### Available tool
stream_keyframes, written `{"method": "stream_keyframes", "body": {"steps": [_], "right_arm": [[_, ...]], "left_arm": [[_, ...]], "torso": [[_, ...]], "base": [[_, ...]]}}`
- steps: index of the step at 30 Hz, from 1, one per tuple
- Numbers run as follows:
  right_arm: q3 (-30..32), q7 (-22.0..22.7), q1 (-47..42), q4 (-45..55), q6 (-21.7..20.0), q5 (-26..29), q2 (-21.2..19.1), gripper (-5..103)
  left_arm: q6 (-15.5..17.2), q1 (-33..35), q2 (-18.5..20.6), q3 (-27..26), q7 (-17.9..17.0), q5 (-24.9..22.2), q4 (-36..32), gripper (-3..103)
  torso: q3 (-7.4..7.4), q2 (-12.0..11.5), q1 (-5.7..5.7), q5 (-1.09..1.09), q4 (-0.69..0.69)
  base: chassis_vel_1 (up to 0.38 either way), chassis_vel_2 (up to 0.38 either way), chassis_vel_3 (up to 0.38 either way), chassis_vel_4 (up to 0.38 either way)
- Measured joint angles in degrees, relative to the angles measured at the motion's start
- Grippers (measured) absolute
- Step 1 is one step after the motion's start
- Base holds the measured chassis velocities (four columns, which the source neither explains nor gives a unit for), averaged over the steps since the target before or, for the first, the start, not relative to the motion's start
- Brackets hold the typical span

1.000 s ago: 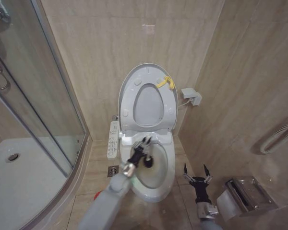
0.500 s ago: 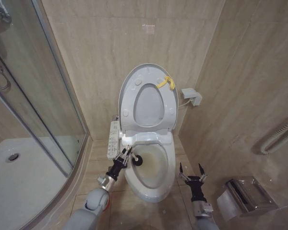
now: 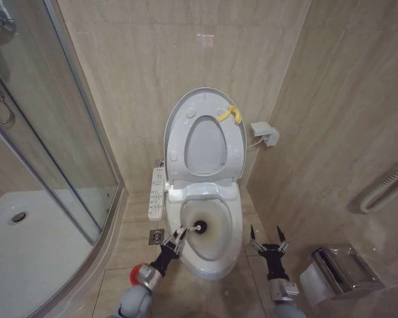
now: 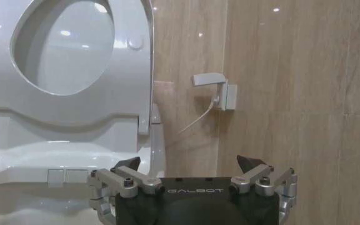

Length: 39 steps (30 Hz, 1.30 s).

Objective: Open the toilet lid, clean the toilet bowl with a toilet brush, close the toilet lid, and flush.

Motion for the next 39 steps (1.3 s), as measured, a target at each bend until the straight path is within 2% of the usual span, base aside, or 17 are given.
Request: {"method": "stream_keyframes", "body": {"steps": [4,13,16,17,21,24,28,39], "right_arm": [[0.01,-0.06,-0.05,0.13,0.06,0.19,-0.37,100],[0.02,-0.08,0.06,-0.28,0.06,0.33,-0.73,100],[0.06,-0.09,0.17,-0.75,0.06,0.36,-0.81,100],[0.06,-0.09,0.17,-0.75,0.06,0.36,-0.81,100],[0.06,-0.13,0.31,-1.31,0.06,0.37,-0.86,100],[0.08,-0.14,0.35,-1.46,0.06,0.40,-0.96,100],[0.25,-0.14,0.34,-1.54,0.06,0.57,-1.19,100],[0.44,-0.14,-0.12,-1.62,0.30,0.62,-1.26,100]], "left_arm": [[-1.04,-0.60,-3.11,0.82,1.89,-0.01,1.64,21],[-2.73,-3.23,-8.29,2.91,2.65,0.52,3.95,22],[-4.57,-5.52,-11.97,4.12,3.77,0.87,7.27,22],[-4.57,-5.52,-11.97,4.12,3.77,0.87,7.27,22],[-5.93,-7.24,-16.57,4.86,4.40,0.88,9.86,24],[-6.91,-7.82,-18.52,5.18,5.42,0.59,10.63,24],[-7.94,-8.30,-18.85,5.53,6.61,0.06,10.83,24],[-9.31,-12.23,-18.73,5.27,6.67,0.73,13.95,24]], "torso": [[0.00,0.00,0.00,0.02,0.02],[0.00,0.00,0.00,0.02,0.00],[0.00,0.00,0.00,0.02,0.00],[0.00,0.00,0.00,0.02,0.00],[0.00,0.00,0.00,0.01,-0.01],[0.00,0.00,0.00,-0.01,-0.02],[0.01,-0.01,0.00,0.00,0.00],[0.01,-0.01,0.00,-0.01,-0.02]], "base": [[0.000,0.000,0.000,0.000],[0.000,0.000,0.000,0.000],[0.000,0.000,0.000,0.000],[0.000,0.000,0.000,0.000],[0.000,0.000,0.000,0.000],[0.000,0.000,0.000,0.000],[0.000,0.000,0.000,0.000],[0.000,0.000,0.000,0.000]]}}
